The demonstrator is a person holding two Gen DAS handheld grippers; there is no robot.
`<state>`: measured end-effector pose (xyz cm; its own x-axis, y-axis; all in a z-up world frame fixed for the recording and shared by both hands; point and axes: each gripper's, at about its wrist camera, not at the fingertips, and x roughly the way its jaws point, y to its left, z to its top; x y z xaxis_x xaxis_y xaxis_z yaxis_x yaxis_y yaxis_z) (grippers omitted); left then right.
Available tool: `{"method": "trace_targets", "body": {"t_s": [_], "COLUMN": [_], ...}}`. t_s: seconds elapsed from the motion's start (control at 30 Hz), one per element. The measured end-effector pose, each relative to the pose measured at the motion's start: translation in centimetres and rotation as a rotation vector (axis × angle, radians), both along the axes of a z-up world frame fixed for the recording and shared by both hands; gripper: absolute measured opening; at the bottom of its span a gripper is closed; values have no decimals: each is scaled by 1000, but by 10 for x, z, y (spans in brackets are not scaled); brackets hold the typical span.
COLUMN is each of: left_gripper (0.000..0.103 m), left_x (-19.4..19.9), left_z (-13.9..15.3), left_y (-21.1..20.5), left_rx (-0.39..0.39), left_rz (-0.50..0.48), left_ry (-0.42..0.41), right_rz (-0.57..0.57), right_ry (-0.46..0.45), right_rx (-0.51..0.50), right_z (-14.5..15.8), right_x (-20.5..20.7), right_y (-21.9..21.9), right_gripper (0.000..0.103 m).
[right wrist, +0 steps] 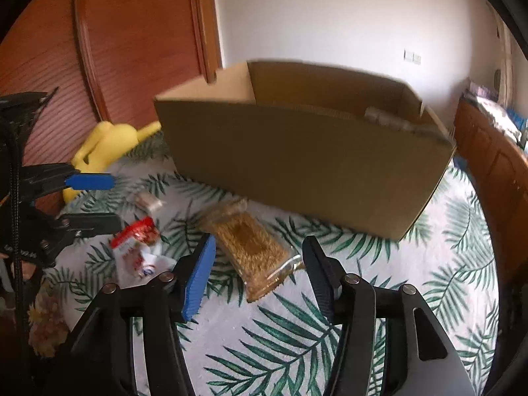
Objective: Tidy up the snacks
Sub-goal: 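Move both open tools back down to the remaining snacks, then grasp the grain bar in clear wrapper with the right tool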
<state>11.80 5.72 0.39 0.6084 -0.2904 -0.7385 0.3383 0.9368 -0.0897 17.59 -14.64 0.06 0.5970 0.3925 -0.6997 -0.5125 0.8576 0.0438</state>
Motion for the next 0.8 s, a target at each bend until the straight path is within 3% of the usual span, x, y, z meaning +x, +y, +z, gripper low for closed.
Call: {"method": "trace_targets", "body": {"t_s": [0.3,0.8], "left_gripper": [72,72], "left_x": [-4,-10], "left_z": [-22,-27], "left_y": [-2,-8], "left_rx": [-5,-24], "left_rz": [-3,-21], "left_ry": [43,62], "right_rz": [6,70], "right_ry": [59,122], "right_rx": [4,-24], "right_z": [-18,-37], "right_x": [23,39], "right_y": [6,27], "right_gripper": [56,60]}}
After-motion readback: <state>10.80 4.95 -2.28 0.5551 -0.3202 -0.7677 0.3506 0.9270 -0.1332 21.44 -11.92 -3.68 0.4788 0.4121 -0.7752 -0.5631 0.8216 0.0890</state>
